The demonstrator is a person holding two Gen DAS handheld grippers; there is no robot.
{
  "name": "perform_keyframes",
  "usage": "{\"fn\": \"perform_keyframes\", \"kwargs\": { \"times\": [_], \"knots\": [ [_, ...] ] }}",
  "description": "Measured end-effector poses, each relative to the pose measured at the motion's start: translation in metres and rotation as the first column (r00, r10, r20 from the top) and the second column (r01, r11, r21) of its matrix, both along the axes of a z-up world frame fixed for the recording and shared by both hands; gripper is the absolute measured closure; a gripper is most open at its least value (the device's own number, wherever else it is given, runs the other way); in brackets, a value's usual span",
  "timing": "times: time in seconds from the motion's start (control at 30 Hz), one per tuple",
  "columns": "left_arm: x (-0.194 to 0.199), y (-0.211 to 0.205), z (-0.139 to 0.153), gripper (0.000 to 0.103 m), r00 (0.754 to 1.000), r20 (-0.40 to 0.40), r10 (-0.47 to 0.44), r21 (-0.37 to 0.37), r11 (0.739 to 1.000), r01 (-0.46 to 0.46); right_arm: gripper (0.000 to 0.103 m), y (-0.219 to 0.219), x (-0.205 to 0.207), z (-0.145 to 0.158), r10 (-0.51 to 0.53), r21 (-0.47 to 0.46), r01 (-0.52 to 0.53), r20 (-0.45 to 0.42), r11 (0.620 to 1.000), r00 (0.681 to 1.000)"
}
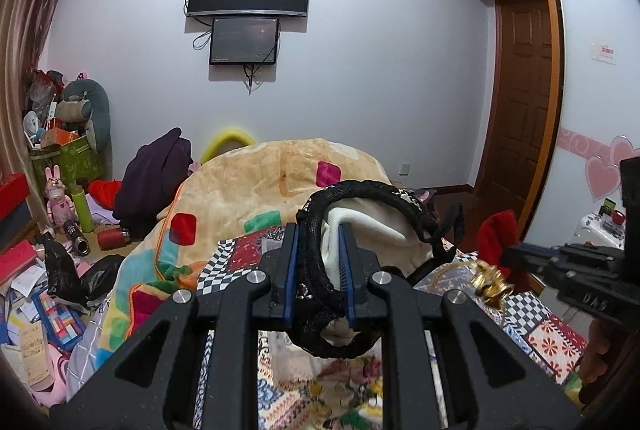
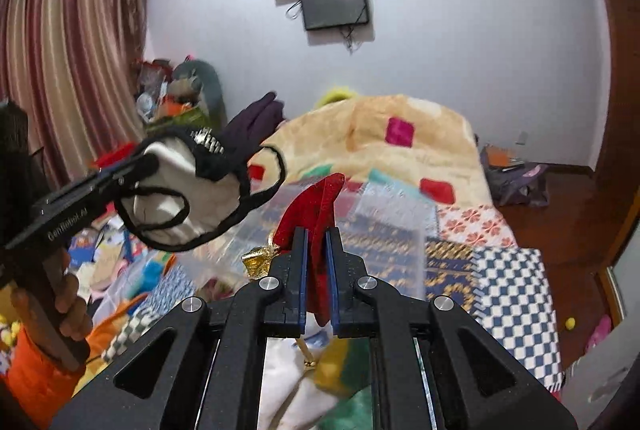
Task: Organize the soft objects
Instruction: 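Lift both pouches and release them into the clear box, left then right gripper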
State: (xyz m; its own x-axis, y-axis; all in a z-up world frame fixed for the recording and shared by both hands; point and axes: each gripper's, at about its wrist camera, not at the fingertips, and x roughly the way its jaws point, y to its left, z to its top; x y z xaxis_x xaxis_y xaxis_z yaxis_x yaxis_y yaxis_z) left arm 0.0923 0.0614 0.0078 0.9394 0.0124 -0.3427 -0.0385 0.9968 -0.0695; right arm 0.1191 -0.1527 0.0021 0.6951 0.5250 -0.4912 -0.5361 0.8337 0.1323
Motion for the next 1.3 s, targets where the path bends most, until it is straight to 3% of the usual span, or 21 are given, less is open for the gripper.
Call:
{"fn": "perform_keyframes", "kwargs": {
  "times": [0.4, 0.77, 0.97, 1.17, 1.3],
  "knots": [
    [0.051, -0.007, -0.03, 0.085, 0.991, -0.132, -0.006, 0.004, 1.0, 0.007, 0.095, -0.002, 0.035, 0.006, -0.099, 0.004, 0.099, 0.037, 0.995, 0.994],
    [0.085, -0.016, -0.069, 0.085, 0.954, -0.293, -0.059, -0.011, 0.998, 0.059, 0.095, 0.013, 0.069, -0.042, -0.094, -0.136, 0.076, -0.129, 0.988, 0.987],
    [0.09, -0.019, -0.075, 0.084, 0.935, -0.342, -0.097, -0.037, 0.995, 0.09, 0.093, 0.021, 0.074, -0.052, -0.061, -0.18, 0.026, -0.193, 0.983, 0.979],
    [0.09, -0.016, -0.072, 0.08, 0.932, -0.346, -0.106, -0.055, 0.994, 0.093, 0.09, 0.022, 0.073, -0.055, -0.04, -0.182, -0.001, -0.221, 0.983, 0.975],
    [0.087, -0.014, -0.067, 0.078, 0.934, -0.34, -0.108, -0.06, 0.994, 0.092, 0.076, 0.021, 0.07, -0.053, -0.036, -0.175, -0.004, -0.221, 0.985, 0.975]
  ]
}}
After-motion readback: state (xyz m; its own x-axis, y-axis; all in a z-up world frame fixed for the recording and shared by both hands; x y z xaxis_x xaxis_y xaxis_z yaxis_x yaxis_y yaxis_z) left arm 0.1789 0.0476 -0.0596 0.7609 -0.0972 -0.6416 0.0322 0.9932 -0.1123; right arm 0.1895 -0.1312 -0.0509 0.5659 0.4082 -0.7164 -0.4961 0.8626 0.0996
